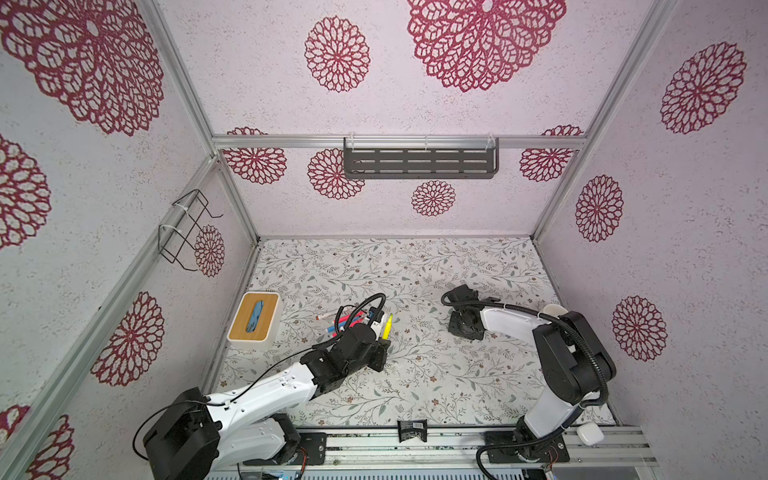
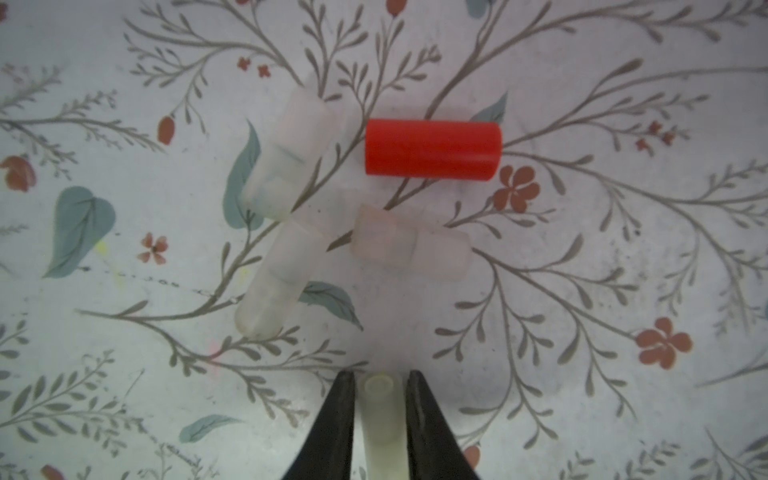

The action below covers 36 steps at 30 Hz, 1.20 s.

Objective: Insert the pens into the pen caps
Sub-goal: 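Grasp a translucent white pen cap with the right gripper, then lift the cap and bring it toward the highlighter tip in the left gripper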

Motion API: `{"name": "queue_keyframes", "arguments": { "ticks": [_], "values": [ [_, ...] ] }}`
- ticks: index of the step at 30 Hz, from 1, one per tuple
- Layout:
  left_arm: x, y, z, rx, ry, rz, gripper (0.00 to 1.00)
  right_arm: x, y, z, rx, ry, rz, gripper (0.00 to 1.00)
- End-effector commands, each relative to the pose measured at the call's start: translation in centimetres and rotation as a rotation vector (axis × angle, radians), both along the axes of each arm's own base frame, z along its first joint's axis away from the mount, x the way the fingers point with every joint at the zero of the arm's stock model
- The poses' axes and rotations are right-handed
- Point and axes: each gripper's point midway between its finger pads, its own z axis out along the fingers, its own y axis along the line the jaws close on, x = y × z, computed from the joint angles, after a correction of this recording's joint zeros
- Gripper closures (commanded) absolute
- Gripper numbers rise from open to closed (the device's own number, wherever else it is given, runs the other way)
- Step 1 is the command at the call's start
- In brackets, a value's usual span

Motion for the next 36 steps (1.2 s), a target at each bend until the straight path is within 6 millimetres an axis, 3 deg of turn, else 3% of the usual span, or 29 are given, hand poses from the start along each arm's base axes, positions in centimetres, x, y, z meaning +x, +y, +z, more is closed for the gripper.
{"name": "queue_keyframes", "arguments": {
  "ticks": [1, 6, 12, 15, 20, 23, 28, 31, 36],
  "values": [
    [0.0, -0.1, 0.6, -0.016, -0.023, 0.003, 1.0, -2.1, -0.9, -1.7, -0.043, 0.089, 0.009, 0.81],
    [0.1, 0.0, 0.9, -0.018, -0.034, 0.009, 1.0, -1.8, -0.1, -0.1, -0.01, 0.04, 0.036, 0.9],
    [0.3, -0.4, 1.8, -0.046, -0.056, 0.001, 1.0, -0.6, 3.0, 4.8, 0.082, -0.105, 0.138, 0.95],
    [0.5, -0.8, 2.4, -0.07, -0.066, -0.001, 1.0, -0.2, 4.8, 8.0, 0.183, -0.205, 0.185, 0.96],
    [0.4, -1.7, 3.4, -0.133, -0.084, -0.027, 1.0, 0.0, 8.0, 15.4, 0.406, -0.45, 0.308, 0.96],
    [0.3, -2.8, 4.0, -0.19, -0.083, -0.06, 1.0, -0.7, 9.9, 19.9, 0.566, -0.607, 0.408, 0.96],
    [0.2, -5.0, 5.1, -0.301, -0.061, -0.111, 1.0, -2.3, 11.5, 25.6, 0.789, -0.809, 0.489, 0.95],
    [0.2, -6.1, 5.5, -0.348, -0.053, -0.132, 1.0, -3.0, 12.0, 27.5, 0.895, -0.887, 0.506, 0.94],
    [0.3, -7.6, 5.8, -0.365, -0.045, -0.16, 1.0, -3.1, 12.7, 28.0, 0.937, -0.897, 0.517, 0.94]
  ]
}}
